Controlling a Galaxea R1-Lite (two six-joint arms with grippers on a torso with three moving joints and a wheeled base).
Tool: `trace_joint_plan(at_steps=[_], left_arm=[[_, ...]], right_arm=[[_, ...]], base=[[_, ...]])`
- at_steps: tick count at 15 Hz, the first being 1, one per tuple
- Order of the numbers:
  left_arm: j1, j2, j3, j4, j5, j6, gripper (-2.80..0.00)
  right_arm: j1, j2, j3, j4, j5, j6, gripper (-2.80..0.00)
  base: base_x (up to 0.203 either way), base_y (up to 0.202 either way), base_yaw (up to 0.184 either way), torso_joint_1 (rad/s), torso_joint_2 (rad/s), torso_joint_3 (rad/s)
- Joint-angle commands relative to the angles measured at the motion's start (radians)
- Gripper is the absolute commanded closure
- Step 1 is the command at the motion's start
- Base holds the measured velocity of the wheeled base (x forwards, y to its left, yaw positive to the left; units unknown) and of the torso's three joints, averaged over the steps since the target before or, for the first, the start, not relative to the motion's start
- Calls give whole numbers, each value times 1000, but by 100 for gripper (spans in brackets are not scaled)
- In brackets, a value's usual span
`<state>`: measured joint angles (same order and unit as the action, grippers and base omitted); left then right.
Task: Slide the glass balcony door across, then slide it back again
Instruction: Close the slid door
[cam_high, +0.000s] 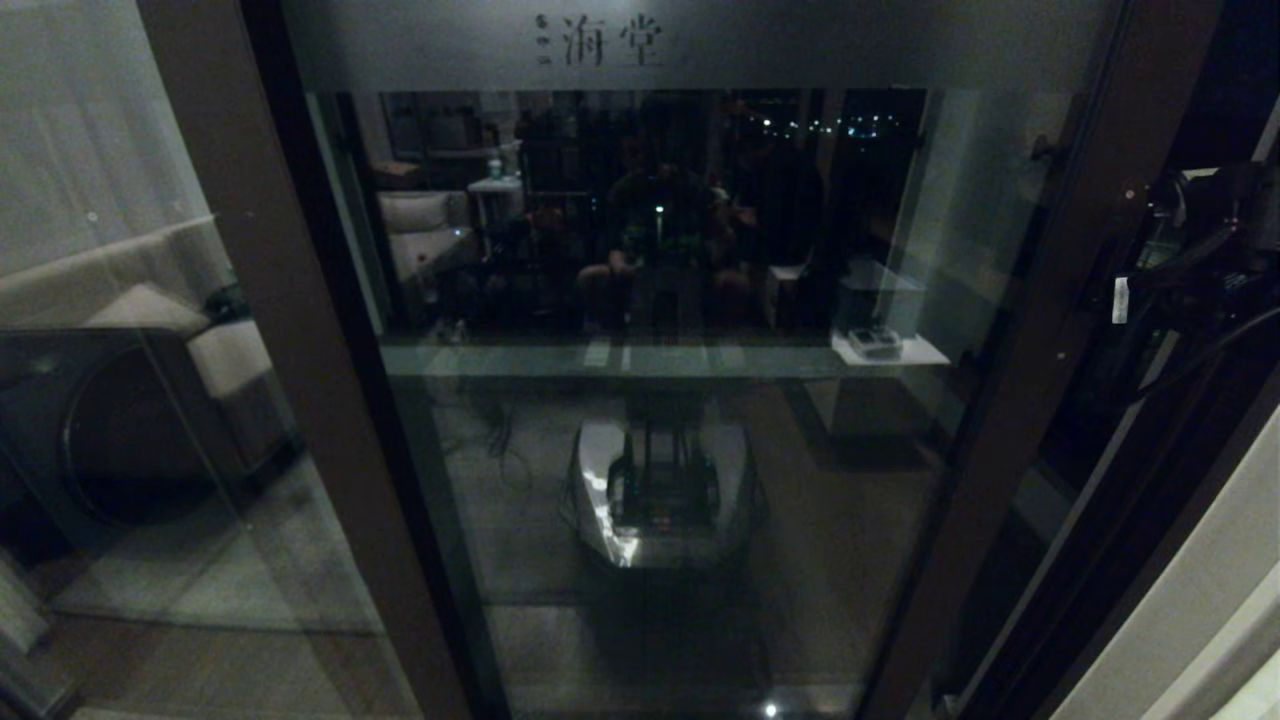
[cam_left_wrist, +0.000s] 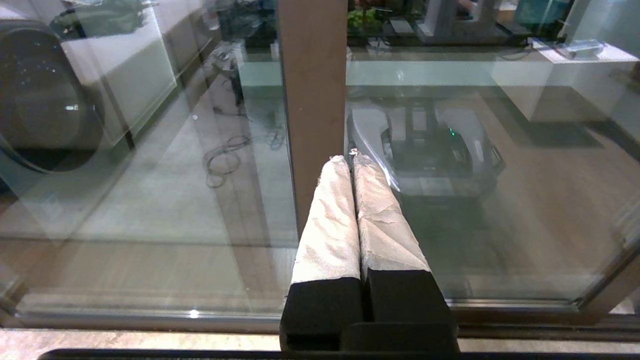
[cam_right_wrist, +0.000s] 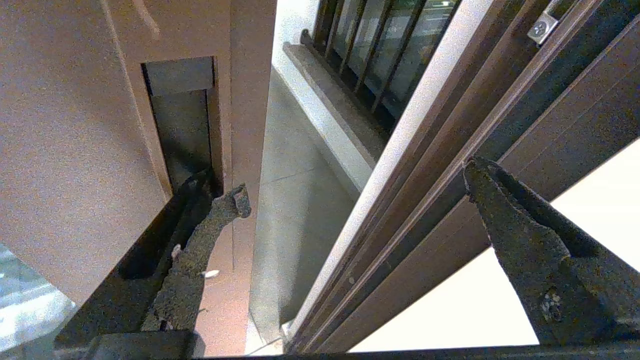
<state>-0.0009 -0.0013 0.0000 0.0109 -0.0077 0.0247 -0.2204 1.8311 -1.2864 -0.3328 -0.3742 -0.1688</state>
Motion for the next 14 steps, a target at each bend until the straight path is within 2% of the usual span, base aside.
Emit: trace_joint_plan(at_steps=[1, 14], left_arm=[[0, 0, 0, 0, 0, 0, 0], [0, 0, 0, 0, 0, 0, 0]], right_arm=[[-15, 10, -1, -3, -6, -3, -280], [-71, 13, 1, -58, -6, -43, -280]], base=[[0, 0, 0, 0, 0, 0], [0, 0, 0, 0, 0, 0]])
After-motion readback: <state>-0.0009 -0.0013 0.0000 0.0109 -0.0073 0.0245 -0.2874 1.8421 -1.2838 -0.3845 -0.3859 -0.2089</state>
